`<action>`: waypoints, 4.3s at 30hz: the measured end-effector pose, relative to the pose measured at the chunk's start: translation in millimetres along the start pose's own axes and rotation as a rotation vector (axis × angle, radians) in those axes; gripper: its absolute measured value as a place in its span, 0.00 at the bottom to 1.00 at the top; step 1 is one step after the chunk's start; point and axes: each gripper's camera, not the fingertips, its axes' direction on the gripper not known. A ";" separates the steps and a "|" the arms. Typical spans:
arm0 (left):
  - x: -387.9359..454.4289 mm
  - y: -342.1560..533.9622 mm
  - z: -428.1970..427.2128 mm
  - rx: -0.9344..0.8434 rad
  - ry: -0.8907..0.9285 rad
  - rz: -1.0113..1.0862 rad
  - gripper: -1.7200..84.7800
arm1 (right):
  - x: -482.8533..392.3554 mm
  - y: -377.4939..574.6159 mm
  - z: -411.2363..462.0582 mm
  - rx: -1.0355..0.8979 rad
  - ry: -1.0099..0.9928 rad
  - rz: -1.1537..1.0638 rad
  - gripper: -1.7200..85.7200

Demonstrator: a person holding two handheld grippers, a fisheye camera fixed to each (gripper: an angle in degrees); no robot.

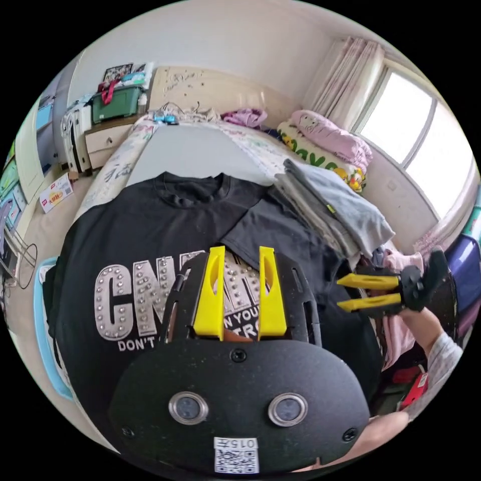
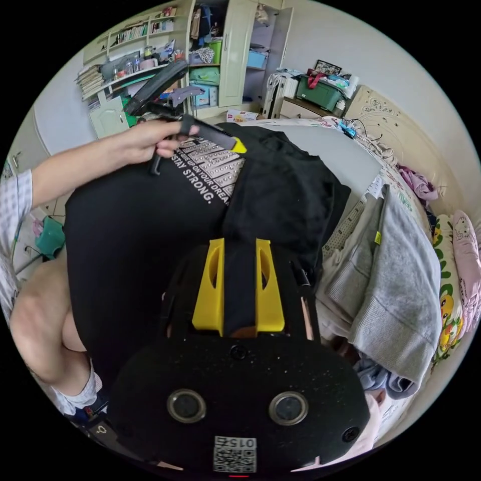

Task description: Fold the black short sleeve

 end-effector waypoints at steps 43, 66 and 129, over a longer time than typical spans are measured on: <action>-176.3 -9.2 -115.2 0.052 -0.061 -0.100 0.09 | 11.5 -29.9 42.9 0.040 -0.046 0.079 0.08; -498.5 156.2 -185.1 0.379 0.288 -1.087 0.03 | -8.3 -58.0 146.1 -0.046 0.155 0.250 0.02; -126.5 151.5 -140.8 0.075 0.079 0.423 0.04 | 39.7 -351.7 284.0 -0.065 -0.102 0.360 0.06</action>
